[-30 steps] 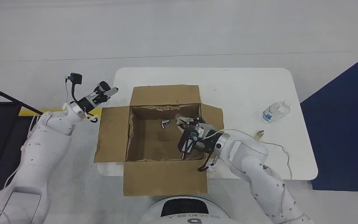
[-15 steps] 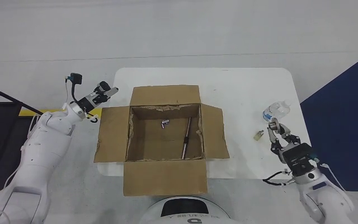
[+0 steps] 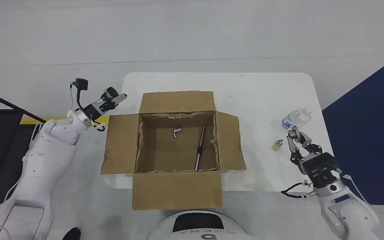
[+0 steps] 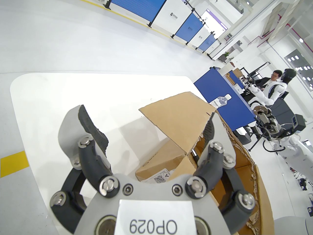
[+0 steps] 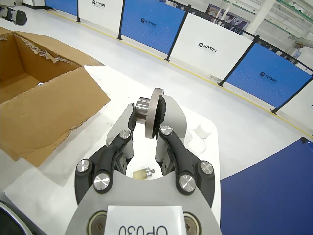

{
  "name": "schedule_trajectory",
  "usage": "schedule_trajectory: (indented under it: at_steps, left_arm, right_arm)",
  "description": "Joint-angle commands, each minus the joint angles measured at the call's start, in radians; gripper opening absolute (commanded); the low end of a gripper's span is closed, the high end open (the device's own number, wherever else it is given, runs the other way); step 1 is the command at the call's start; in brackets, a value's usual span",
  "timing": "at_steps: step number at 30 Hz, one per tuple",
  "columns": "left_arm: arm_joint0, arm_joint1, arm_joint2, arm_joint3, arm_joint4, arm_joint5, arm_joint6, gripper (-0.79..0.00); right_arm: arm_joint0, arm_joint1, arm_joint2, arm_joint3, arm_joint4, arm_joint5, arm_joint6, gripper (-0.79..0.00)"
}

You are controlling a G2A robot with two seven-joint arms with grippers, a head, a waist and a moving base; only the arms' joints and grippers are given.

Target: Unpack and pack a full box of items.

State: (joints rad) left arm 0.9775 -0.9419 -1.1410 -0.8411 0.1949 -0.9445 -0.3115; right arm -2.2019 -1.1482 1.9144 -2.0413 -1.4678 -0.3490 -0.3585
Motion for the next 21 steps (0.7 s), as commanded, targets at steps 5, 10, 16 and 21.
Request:
schedule_trajectory:
  at_steps: [5, 10, 16, 21]
  left_arm:
    - [0.0, 0.0, 0.0, 0.0, 0.0, 0.0, 0.0, 0.0]
    - [0.0, 0.0, 0.0, 0.0, 0.0, 0.0, 0.0, 0.0]
    - [0.0, 0.0, 0.0, 0.0, 0.0, 0.0, 0.0, 0.0]
    - [0.0, 0.0, 0.0, 0.0, 0.0, 0.0, 0.0, 0.0]
  right_arm:
    - [0.018, -0.002, 0.008, 0.118, 0.057, -0.003, 0.101, -0.785]
    - [0.003, -0.004, 0.014, 0.201, 0.024, 0.016, 0.147, -0.785]
    - [0.039, -0.007, -0.008, 0.249, 0.008, 0.047, 0.226, -0.785]
    - [0.077, -0.01, -0.058, 0.254, -0.03, 0.077, 0.281, -0.785]
